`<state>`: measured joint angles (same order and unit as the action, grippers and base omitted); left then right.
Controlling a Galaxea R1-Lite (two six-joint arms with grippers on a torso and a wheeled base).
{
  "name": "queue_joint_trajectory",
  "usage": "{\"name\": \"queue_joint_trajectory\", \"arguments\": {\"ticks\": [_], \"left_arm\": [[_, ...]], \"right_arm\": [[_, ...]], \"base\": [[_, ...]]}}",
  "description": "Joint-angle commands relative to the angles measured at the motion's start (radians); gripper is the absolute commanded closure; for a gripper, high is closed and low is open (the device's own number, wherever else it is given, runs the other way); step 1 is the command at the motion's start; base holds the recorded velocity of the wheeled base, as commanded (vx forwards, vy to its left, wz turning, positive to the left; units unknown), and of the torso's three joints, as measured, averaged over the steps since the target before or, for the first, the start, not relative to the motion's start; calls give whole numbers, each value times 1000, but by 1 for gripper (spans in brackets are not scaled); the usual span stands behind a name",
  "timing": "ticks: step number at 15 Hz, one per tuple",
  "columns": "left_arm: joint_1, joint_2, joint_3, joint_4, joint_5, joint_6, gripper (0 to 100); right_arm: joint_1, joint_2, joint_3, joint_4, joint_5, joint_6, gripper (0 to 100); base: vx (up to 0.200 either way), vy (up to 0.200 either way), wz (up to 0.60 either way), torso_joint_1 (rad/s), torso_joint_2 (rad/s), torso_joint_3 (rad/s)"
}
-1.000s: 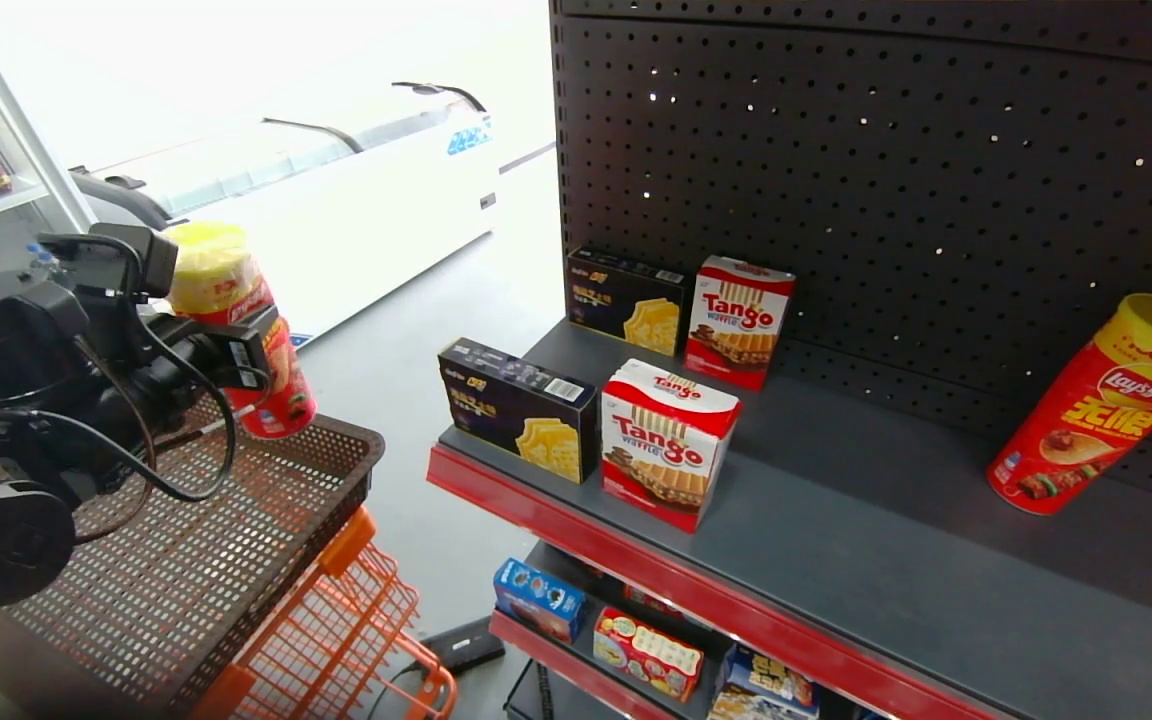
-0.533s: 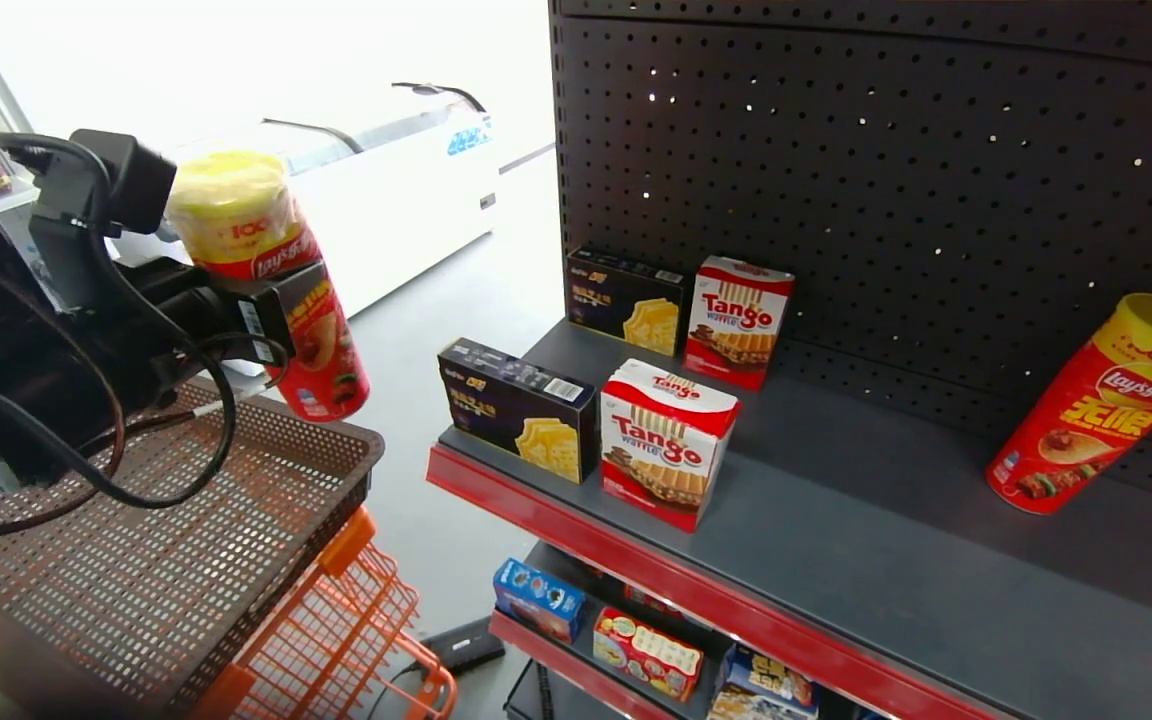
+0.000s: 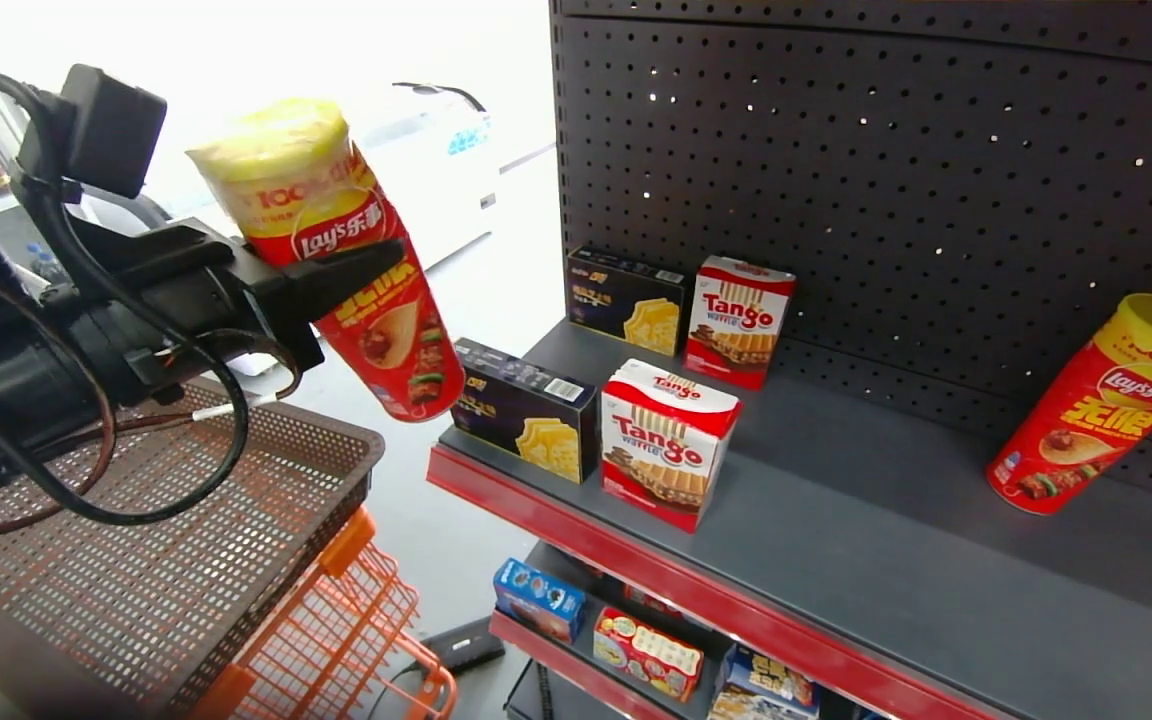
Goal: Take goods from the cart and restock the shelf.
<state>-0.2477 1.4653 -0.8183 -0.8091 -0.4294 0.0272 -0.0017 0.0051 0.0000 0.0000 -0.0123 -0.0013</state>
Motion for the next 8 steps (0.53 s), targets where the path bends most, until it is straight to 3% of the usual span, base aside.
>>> {"name": "queue_joint_trajectory", "arguments": {"ticks": [1, 2, 3, 5, 8], "left_arm": [[-51, -22, -7, 11, -17, -35, 100], [-55, -39, -19, 33, -51, -64, 100], [-48, -51, -30, 53, -69, -72, 100], [-56, -66, -38, 102, -72, -72, 100], [-48, -112, 71, 96, -115, -63, 100]], "right_arm": [[0, 1, 0, 0, 0, 0, 0], [0, 1, 0, 0, 0, 0, 0], [0, 1, 0, 0, 0, 0, 0], [0, 1, 0, 0, 0, 0, 0], [0, 1, 0, 0, 0, 0, 0]], "base": [[0, 0, 0, 0, 0, 0], [0, 0, 0, 0, 0, 0], [0, 0, 0, 0, 0, 0], [0, 0, 0, 0, 0, 0], [0, 0, 0, 0, 0, 0]]}}
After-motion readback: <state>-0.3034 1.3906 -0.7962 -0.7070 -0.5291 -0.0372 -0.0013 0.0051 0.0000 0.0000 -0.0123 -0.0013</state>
